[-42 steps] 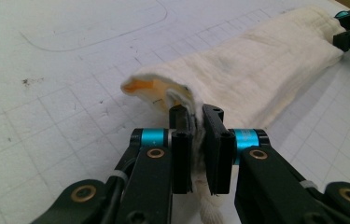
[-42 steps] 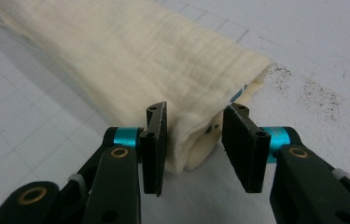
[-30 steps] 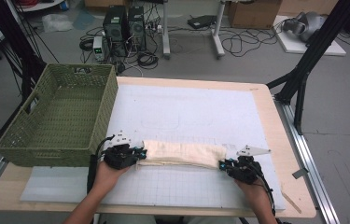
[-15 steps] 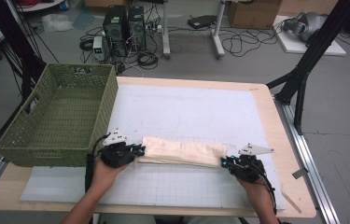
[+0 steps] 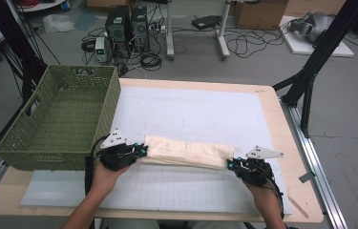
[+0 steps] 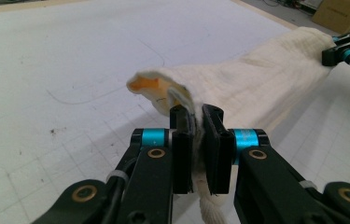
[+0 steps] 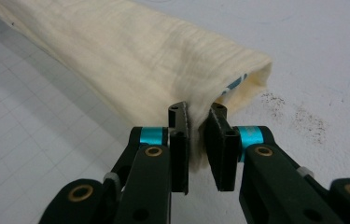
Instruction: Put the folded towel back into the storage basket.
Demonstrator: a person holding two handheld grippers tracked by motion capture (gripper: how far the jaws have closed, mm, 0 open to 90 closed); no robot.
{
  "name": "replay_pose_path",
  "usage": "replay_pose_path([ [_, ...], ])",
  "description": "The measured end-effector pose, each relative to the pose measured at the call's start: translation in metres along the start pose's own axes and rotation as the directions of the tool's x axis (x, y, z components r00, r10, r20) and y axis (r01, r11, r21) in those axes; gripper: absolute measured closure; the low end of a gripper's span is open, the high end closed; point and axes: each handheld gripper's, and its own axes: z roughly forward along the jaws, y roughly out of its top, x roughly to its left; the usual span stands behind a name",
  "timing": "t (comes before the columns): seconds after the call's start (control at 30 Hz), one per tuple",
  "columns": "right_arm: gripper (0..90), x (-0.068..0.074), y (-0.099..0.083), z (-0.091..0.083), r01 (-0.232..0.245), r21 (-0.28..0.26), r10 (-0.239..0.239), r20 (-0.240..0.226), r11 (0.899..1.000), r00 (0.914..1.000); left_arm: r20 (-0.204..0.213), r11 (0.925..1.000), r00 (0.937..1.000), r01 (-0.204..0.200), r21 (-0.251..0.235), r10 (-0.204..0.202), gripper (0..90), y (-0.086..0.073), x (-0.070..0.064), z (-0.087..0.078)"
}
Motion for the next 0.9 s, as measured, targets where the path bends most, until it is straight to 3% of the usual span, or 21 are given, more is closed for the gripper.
replay_pose_path([
  [0.27,80.2,0.005,0.005,-0.002,0.011,-0.016,-0.011,0.009,1.0,0.9999,-0.009,0.9998,1.0,-0.002,-0.018,0.002,82.4,0.005,0.001,-0.005],
  [0.5,80.2,0.003,0.016,-0.011,0.015,-0.072,-0.014,0.019,0.997,0.9997,-0.011,0.9991,0.9999,-0.013,-0.041,0.013,82.5,0.016,-0.002,-0.011],
  [0.67,80.2,0.001,0.022,-0.011,0.065,-0.06,-0.061,0.068,0.996,0.9958,-0.007,0.9989,0.9995,-0.032,-0.033,0.032,82.5,0.024,-0.006,-0.011],
  [0.9,80.3,-0.003,0.035,-0.014,0.079,-0.094,-0.071,0.082,0.992,0.994,-0.022,0.9964,0.9984,-0.053,-0.066,0.052,82.5,0.037,-0.009,-0.02],
])
